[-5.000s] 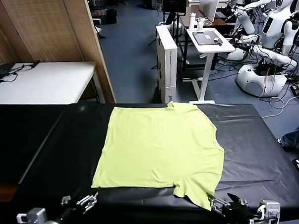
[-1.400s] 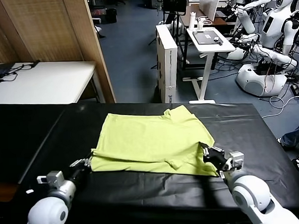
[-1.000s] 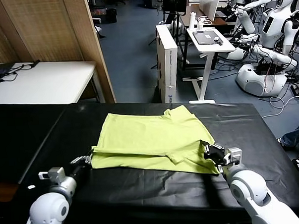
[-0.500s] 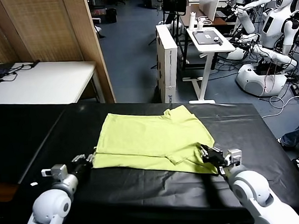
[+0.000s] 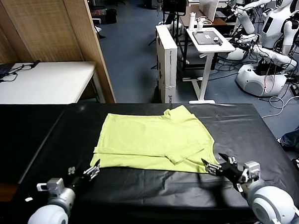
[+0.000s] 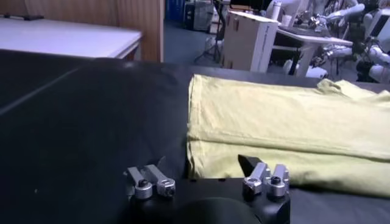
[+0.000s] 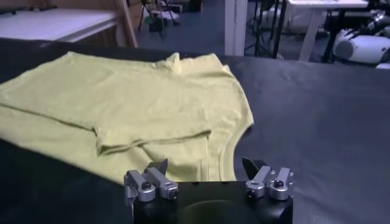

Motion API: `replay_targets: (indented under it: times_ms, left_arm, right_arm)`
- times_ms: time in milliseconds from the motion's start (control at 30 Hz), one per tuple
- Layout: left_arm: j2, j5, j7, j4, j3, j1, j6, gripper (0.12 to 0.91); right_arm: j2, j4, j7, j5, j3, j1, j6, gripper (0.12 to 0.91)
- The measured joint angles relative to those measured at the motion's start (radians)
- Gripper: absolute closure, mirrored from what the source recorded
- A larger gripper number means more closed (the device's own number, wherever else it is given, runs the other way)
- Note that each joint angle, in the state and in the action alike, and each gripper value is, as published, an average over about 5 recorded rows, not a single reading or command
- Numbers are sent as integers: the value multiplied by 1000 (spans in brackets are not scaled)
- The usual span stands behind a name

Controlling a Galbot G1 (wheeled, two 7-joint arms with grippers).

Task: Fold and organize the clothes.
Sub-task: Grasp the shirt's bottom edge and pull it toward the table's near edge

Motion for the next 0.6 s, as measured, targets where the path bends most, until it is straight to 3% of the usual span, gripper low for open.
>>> replay_targets:
  times_ms: [267, 400, 467, 600]
  left_arm:
    - [0, 2, -3, 24, 7, -4, 0, 639]
    - [5, 1, -2, 20, 5, 3, 0, 837]
    - [11, 0, -3, 12, 0, 10, 0, 879]
    - [31, -7, -5, -9, -18, 33, 0, 884]
  right_arm:
    - [-2, 14, 4, 5, 2, -10, -3, 830]
    - [-4, 36, 23, 32, 13, -25, -25, 886]
    - [-5, 53, 33, 53, 21, -36, -45, 885]
    - [-5, 102, 50, 78, 33, -66, -93, 885]
